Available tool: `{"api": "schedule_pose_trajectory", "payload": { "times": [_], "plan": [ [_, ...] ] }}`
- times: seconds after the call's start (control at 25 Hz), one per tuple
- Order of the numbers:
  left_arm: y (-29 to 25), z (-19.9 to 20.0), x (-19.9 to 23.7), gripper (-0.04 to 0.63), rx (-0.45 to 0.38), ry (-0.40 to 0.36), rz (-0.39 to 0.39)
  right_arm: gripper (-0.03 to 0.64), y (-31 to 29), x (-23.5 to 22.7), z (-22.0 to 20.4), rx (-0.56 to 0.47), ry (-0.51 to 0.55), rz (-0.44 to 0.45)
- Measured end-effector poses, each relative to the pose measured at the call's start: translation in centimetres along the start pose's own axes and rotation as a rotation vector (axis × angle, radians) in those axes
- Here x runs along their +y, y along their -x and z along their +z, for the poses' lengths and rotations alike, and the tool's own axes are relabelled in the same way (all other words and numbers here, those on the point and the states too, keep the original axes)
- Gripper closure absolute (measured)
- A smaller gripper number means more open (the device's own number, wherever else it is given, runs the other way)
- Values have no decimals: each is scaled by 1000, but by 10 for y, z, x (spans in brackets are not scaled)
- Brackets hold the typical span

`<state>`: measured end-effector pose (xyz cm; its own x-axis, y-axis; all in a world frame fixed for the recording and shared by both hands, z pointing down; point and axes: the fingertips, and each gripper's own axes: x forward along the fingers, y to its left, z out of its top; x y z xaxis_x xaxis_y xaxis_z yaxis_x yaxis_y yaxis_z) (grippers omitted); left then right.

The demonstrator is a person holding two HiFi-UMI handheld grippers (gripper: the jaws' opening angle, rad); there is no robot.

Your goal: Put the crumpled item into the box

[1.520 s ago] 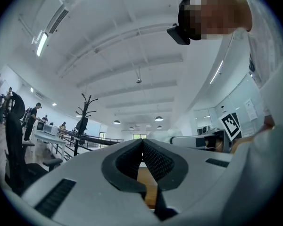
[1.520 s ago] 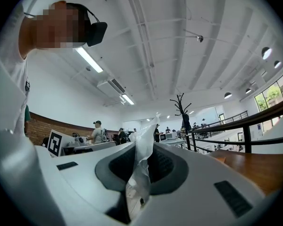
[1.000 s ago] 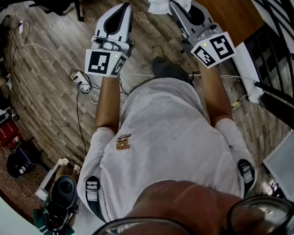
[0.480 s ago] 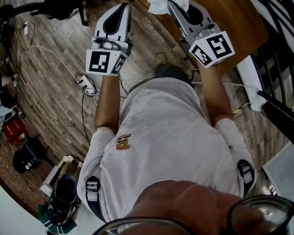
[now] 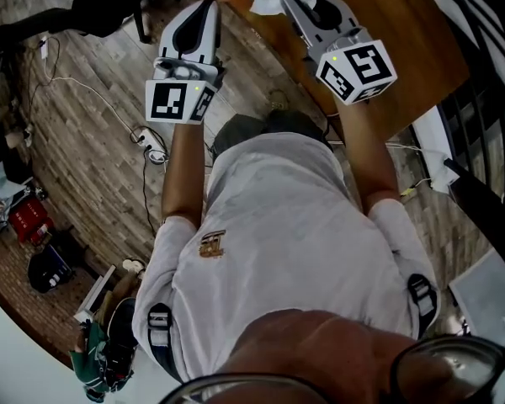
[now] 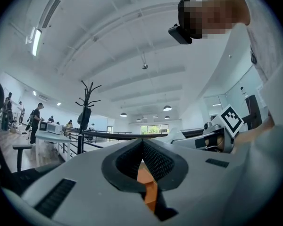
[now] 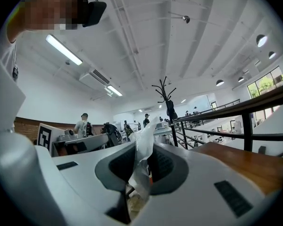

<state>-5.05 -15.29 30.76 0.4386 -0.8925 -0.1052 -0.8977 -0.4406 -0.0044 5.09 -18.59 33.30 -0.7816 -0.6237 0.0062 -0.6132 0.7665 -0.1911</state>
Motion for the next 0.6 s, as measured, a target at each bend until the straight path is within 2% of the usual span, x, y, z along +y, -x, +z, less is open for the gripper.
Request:
{"api": "schedule_pose_trajectory", "payload": {
  "times": [0.32, 0.6],
  "plan": [
    [-16, -12, 20, 575, 20, 10, -8, 549, -41, -29, -14, 93, 16, -60],
    [-33, -9, 45, 575, 12, 13, -48, 549, -76, -40, -32, 193, 27, -100]
  ]
}}
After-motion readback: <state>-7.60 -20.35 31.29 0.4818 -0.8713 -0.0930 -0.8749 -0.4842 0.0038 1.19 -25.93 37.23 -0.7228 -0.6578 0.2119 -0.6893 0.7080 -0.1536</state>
